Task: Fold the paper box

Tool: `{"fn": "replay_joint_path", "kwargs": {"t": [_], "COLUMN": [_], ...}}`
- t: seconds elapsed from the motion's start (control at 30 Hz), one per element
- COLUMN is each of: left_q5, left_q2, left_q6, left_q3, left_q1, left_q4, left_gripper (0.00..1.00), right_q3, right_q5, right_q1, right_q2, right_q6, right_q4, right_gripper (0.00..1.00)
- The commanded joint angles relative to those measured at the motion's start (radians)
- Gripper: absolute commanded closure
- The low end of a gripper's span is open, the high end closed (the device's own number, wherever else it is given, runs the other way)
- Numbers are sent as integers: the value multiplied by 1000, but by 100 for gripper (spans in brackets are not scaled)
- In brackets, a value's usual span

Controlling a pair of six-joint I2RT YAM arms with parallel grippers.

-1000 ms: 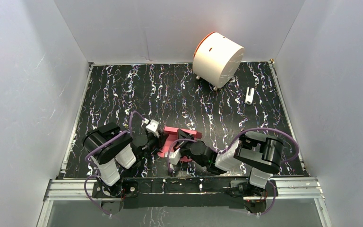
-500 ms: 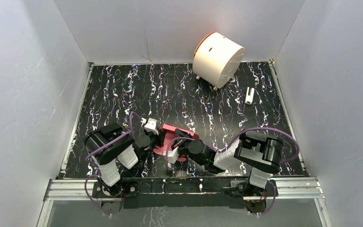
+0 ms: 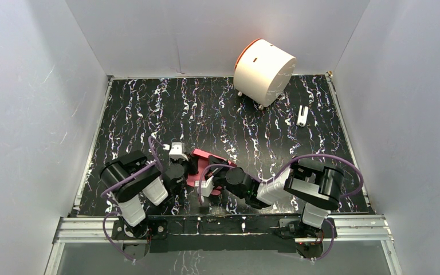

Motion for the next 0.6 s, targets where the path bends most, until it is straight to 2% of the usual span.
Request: {"fn": "replay_joint_path", "kwargs": {"t": [0.0, 0.13, 0.23, 0.4, 0.57], "left_q5": [-323, -355, -351, -211, -101], "left_q2": [-131, -177, -150, -92, -74], "left_q6": [-179, -205, -199, -99, 16], "left_q3": [42, 60, 75, 70, 31], "left_q1": [40, 40, 40, 39, 41], "left_q4": [-56, -166, -218, -164, -41], "left_gripper": [98, 100, 100, 100, 100], "right_q3": [-16, -9, -1, 20, 48], "right_q5": [-63, -77, -78, -45, -3], "right_q1": [21, 22, 21, 18, 13], "right_q2": [27, 38, 47, 75, 65], "right_q6": [62, 82, 91, 92, 139], "right_q4": [-110, -111, -108, -72, -79], "right_gripper": [100, 100, 100, 100, 86]}}
